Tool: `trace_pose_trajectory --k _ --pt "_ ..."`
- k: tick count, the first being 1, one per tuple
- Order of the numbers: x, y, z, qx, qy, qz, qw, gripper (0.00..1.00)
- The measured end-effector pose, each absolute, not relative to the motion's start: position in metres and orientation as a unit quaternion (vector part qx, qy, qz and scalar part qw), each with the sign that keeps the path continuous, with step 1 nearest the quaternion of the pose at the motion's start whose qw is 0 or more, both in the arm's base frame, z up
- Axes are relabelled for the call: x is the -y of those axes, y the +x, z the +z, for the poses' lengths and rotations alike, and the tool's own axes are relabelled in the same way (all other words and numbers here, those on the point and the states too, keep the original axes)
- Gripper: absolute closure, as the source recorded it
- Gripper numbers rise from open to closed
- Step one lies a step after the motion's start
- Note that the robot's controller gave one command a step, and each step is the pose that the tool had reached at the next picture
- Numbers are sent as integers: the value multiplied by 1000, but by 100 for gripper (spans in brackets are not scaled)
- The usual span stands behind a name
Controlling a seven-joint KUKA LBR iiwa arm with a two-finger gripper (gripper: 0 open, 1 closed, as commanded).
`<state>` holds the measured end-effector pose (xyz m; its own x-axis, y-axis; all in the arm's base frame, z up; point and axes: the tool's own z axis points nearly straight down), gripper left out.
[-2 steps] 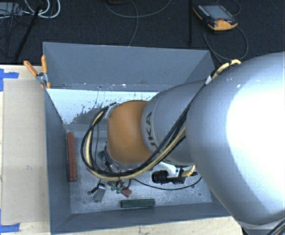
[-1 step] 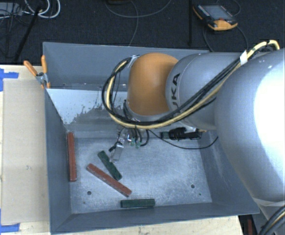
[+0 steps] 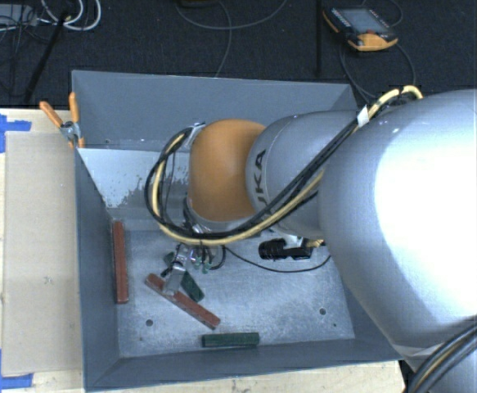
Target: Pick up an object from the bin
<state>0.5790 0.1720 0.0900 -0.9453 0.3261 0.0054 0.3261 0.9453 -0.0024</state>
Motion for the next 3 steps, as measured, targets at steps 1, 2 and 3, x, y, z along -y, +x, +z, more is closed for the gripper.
trace_pose_trajectory --k 1,2,3 --pt "-143 528 69 985 -171 1 2 0" --pt "-144 530 72 985 -171 0 3 100" --pt "-143 530 70 985 -172 0 0 0"
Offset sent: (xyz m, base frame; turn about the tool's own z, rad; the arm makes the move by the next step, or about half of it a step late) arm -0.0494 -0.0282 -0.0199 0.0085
